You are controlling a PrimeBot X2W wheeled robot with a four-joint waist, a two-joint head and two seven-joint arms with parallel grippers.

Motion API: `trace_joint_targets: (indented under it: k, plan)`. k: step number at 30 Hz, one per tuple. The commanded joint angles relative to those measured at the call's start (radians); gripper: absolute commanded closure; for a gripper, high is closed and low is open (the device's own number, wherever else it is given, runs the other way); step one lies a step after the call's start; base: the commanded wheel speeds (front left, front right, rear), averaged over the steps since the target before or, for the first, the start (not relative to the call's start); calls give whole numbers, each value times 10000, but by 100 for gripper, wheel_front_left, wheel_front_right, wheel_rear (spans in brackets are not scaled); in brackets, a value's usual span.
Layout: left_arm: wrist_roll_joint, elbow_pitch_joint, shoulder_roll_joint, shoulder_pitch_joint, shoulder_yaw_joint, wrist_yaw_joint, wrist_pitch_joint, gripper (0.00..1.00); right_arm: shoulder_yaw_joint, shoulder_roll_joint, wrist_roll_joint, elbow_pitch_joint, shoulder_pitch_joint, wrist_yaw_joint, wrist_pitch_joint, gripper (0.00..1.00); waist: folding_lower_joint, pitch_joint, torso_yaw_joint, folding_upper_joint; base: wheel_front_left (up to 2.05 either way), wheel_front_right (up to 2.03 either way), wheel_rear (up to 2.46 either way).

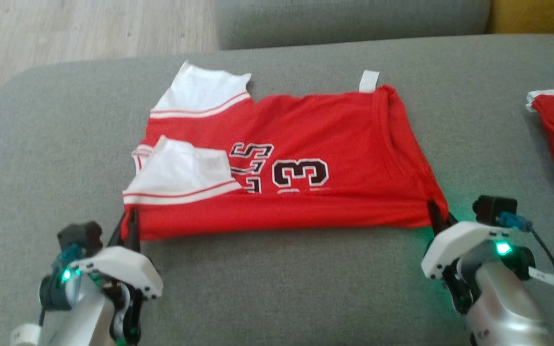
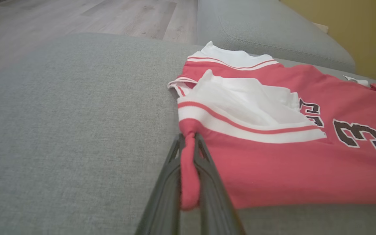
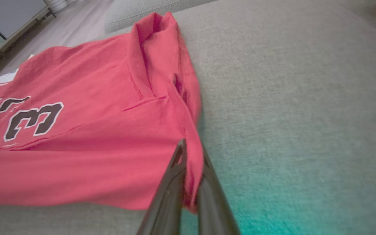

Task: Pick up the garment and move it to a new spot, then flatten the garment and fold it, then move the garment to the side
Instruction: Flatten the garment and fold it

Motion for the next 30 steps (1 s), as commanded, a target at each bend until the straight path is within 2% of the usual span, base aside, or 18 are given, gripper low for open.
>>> trace_joint_targets:
  k: [1, 6, 12, 13, 20, 21, 22, 23, 30]
  plan:
    - [-50, -375, 253, -144, 334, 9, -16, 100, 1, -185, -160, -323, 99, 65, -101, 100, 0, -200, -28, 0, 0, 0, 0]
    - [-221, -972, 264, 583, 263, -10, 120, 100, -635, -287, -428, -1061, 822, 65, 297, 100, 0, -557, -38, 0, 0, 0, 0]
    - [-334, -1995, 382, 1547, 162, 188, 473, 100, -1335, -259, -600, -2819, 2125, 65, 1281, 100, 0, -811, -28, 0, 0, 0, 0]
    - [-334, -1995, 382, 1547, 162, 188, 473, 100, -1335, -259, -600, -2819, 2125, 65, 1281, 100, 0, -811, -28, 0, 0, 0, 0]
    - [-358, -2763, 456, 2051, -16, 380, 888, 100, -2012, 59, -730, -5244, 3662, 65, 2706, 100, 0, -729, 32, 0, 0, 0, 0]
    - [-351, -2782, 456, 2033, -33, 390, 908, 100, -2073, 98, -776, -5531, 3783, 65, 2822, 75, 0, -706, 27, 0, 0, 0, 0]
    - [-335, -2785, 465, 2013, -54, 399, 926, 13, -2098, 138, -791, -5825, 3870, 65, 2901, 0, 0, -675, 4, 0, 0, 0, 0]
    - [-327, -2785, 470, 1979, -59, 415, 933, 0, -2080, 172, -777, -6118, 3922, 65, 2948, 0, 0, -643, -21, 0, 0, 0, 0]
    - [-288, -3140, 631, 1497, 363, 693, 470, 0, -2267, 261, -757, -7804, 3758, 65, 2648, 0, 0, -449, -236, 0, 0, 0, 0]
